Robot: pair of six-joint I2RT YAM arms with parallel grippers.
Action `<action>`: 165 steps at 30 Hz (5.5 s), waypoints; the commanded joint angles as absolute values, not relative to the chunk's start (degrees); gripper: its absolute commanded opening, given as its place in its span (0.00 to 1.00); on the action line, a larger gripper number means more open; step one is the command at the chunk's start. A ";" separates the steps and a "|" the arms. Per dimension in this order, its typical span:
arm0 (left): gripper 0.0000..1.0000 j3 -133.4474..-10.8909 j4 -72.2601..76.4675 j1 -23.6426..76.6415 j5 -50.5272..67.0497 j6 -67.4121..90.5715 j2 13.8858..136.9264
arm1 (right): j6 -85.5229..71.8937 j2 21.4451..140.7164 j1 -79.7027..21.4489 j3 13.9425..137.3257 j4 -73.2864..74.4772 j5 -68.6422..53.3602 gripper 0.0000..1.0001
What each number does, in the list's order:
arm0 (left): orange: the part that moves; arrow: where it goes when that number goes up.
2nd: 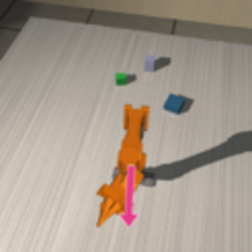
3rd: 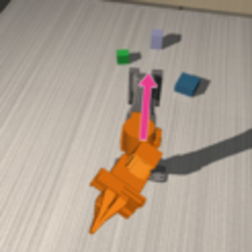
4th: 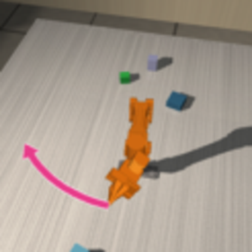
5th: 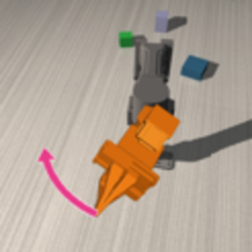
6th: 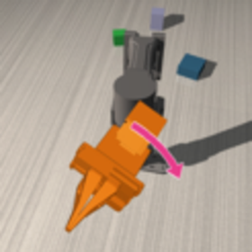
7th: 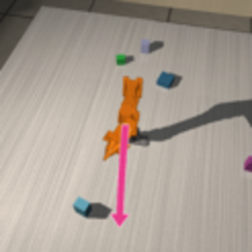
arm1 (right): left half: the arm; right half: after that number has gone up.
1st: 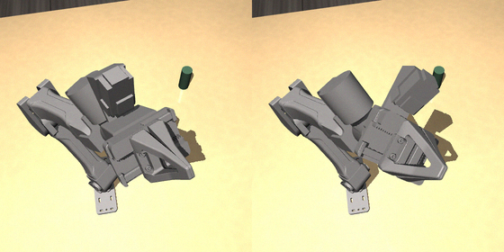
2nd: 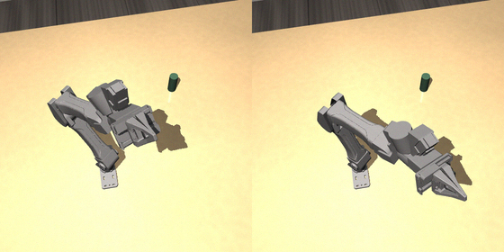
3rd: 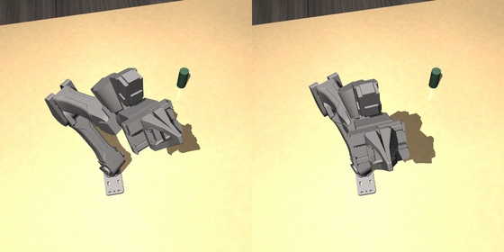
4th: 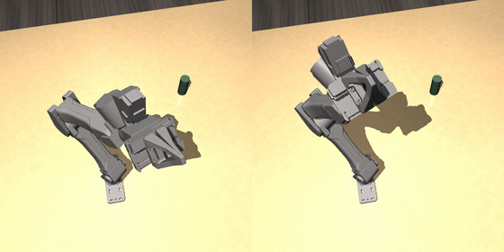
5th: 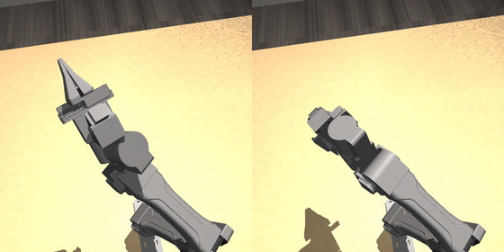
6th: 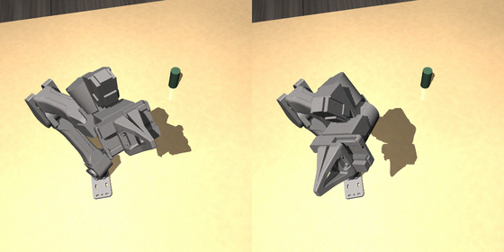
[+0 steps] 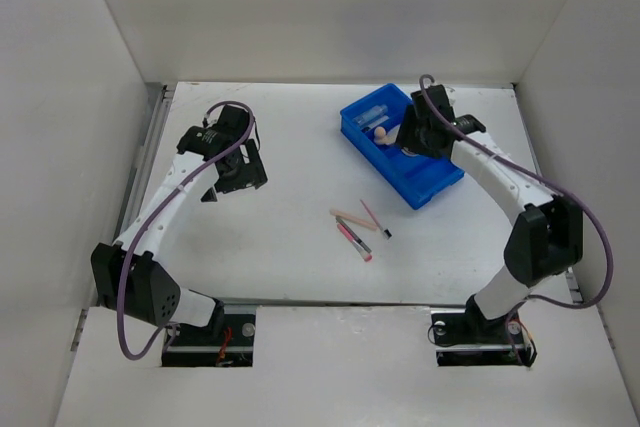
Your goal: Organize the makeup
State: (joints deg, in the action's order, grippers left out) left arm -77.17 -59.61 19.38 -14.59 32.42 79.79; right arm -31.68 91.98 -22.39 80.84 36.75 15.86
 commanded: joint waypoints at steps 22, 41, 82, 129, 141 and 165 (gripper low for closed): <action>0.96 -80.16 -61.87 19.25 -14.50 31.38 79.10 | -25.05 96.80 -13.62 89.76 36.21 12.48 0.88; 0.96 -80.95 -61.87 19.25 -14.33 31.38 79.72 | -32.87 94.65 -50.71 62.84 26.55 5.71 0.59; 0.96 -83.23 -62.40 19.25 -16.52 29.27 78.66 | -52.29 82.01 -22.34 69.53 27.69 7.65 0.09; 0.96 -85.87 -63.98 18.72 -17.58 29.27 81.39 | -22.32 94.47 -50.45 63.54 27.69 11.60 0.49; 0.96 -85.34 -64.51 18.72 -18.11 29.27 80.86 | -22.85 105.11 -50.98 63.11 24.70 11.60 0.39; 0.96 -86.40 -63.46 18.72 -17.06 29.27 81.39 | -37.42 87.19 -30.00 81.75 36.75 15.39 0.00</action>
State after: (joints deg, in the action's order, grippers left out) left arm -84.05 -62.83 19.00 -16.95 29.34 81.80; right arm -29.63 87.18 -38.44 82.74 36.01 15.00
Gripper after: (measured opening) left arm 0.960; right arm 0.046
